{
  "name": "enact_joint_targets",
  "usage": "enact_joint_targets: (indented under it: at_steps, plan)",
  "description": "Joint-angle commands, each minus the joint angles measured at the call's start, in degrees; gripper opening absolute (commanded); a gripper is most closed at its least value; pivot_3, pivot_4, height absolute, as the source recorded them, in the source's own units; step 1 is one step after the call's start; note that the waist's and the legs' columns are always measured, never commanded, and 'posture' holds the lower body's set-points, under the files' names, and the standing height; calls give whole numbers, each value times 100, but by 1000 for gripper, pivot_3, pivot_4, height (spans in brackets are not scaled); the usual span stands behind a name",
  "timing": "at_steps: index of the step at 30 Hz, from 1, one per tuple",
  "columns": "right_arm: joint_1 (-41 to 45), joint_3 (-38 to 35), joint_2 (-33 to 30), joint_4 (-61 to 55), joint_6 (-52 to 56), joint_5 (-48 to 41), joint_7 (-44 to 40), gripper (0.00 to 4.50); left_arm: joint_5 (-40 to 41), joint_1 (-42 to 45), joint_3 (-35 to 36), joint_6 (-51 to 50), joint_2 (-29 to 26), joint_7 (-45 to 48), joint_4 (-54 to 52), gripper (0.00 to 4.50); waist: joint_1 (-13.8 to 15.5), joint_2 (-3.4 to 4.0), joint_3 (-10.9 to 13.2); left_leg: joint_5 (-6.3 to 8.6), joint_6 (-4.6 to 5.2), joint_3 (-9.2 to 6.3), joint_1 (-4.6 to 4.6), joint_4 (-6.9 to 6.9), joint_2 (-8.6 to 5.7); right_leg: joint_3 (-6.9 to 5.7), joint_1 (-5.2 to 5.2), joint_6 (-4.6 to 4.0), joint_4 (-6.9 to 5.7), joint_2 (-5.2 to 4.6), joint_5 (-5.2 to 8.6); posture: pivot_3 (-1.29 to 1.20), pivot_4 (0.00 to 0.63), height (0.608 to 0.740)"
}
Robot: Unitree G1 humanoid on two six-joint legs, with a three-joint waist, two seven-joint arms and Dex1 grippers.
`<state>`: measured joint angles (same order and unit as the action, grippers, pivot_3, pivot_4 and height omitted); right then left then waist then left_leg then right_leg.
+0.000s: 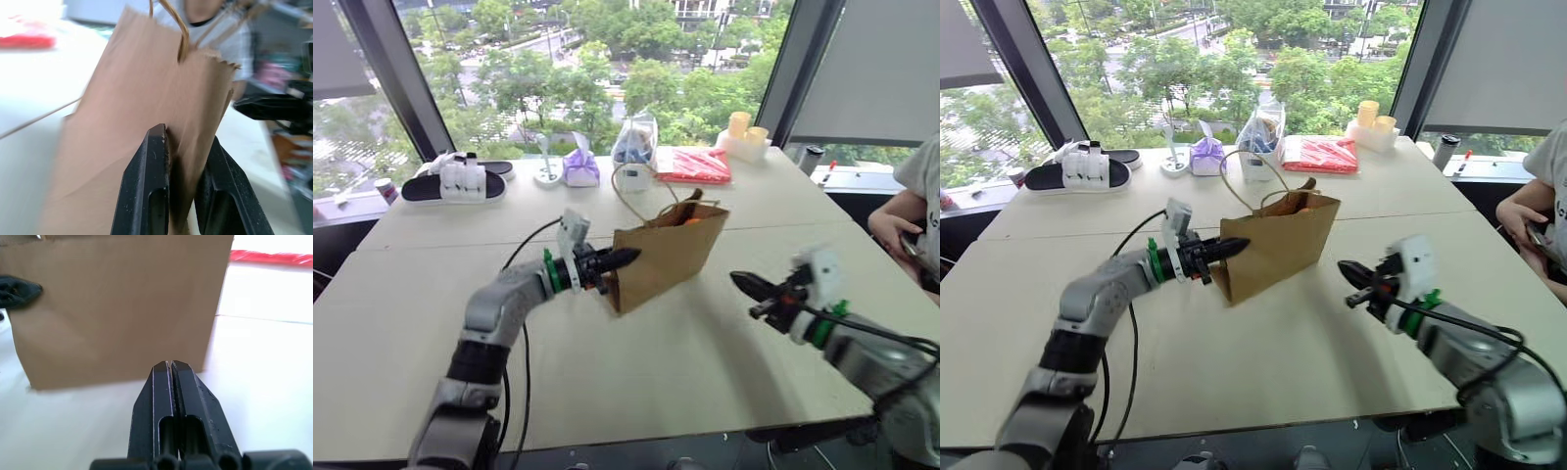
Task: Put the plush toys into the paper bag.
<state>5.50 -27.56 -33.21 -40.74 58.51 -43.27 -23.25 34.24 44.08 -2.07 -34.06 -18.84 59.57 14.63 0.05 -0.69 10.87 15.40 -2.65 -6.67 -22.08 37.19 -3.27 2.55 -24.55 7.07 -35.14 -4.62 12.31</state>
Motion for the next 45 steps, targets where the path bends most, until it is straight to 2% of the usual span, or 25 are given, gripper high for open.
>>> enact_joint_targets:
  at_steps: [1,6,8,11,17,28,32,36,37,41,45]
  plan:
    - [-473,-1143,-337,-693,287,-857,-14,0,-229,920,-308,484,-36,1688,1528,649,18,-1,0,0,0,-1,0,0,3,-1,0,0,1,3,0,0,150,740]
    - [-1059,-1732,-564,-989,308,-1395,245,0,-834,1774,-504,1213,108,2794,3399,649,-26,-3,1,2,5,7,1,4,2,3,3,1,5,-1,0,0,150,740]
    - [-1205,-1789,-553,-1179,273,-1613,522,0,-1255,2100,-532,1792,123,2852,4318,649,-56,-4,1,2,5,3,0,4,2,2,3,1,2,0,0,0,150,740]
    - [-1242,-1725,-582,-1282,164,-1959,872,0,-1610,2379,-469,2265,83,2857,5022,649,-90,-6,3,2,5,5,4,3,3,3,3,2,0,-1,0,0,150,740]
    - [-1123,-1211,-796,-1157,-35,-2126,1248,0,-2145,2701,-378,2825,-186,2923,5619,649,-77,-14,7,2,5,2,1,6,3,2,3,4,0,-1,0,0,150,740]
    - [-670,-153,-1064,-654,-454,-1821,1163,0,-2713,2732,-233,3298,-468,2632,5716,649,-73,-15,8,2,5,-1,0,7,3,2,2,6,-4,-1,1,0,150,740]
    - [-526,185,-1088,-495,-610,-1631,1027,0,-2800,2684,-146,3362,-601,2497,5686,2402,-75,-16,8,2,5,-1,0,7,2,2,2,7,-5,-1,1,0,150,740]
    - [-414,450,-1104,-356,-726,-1408,891,0,-2759,2594,-30,3310,-784,2619,5536,4337,-86,-16,8,2,5,-1,1,5,2,2,1,7,-7,0,1,0,150,740]
    - [-390,514,-1112,-323,-752,-1343,855,0,-2752,2564,-1,3298,-831,2668,5481,4465,-84,-16,8,2,5,-1,1,5,2,2,1,7,-8,1,1,0,150,740]
    - [-388,662,-1242,-208,-833,-1082,581,0,-2625,2285,168,3250,-1022,2660,4946,4465,-83,-16,8,2,5,-1,0,7,2,2,1,7,-9,0,1,0,150,740]
    - [-328,806,-1474,-20,-886,-785,202,0,-2182,1258,390,2330,-1169,2435,2933,4465,-99,-15,8,3,5,-3,1,6,4,4,0,7,-12,-1,1,0,150,740]
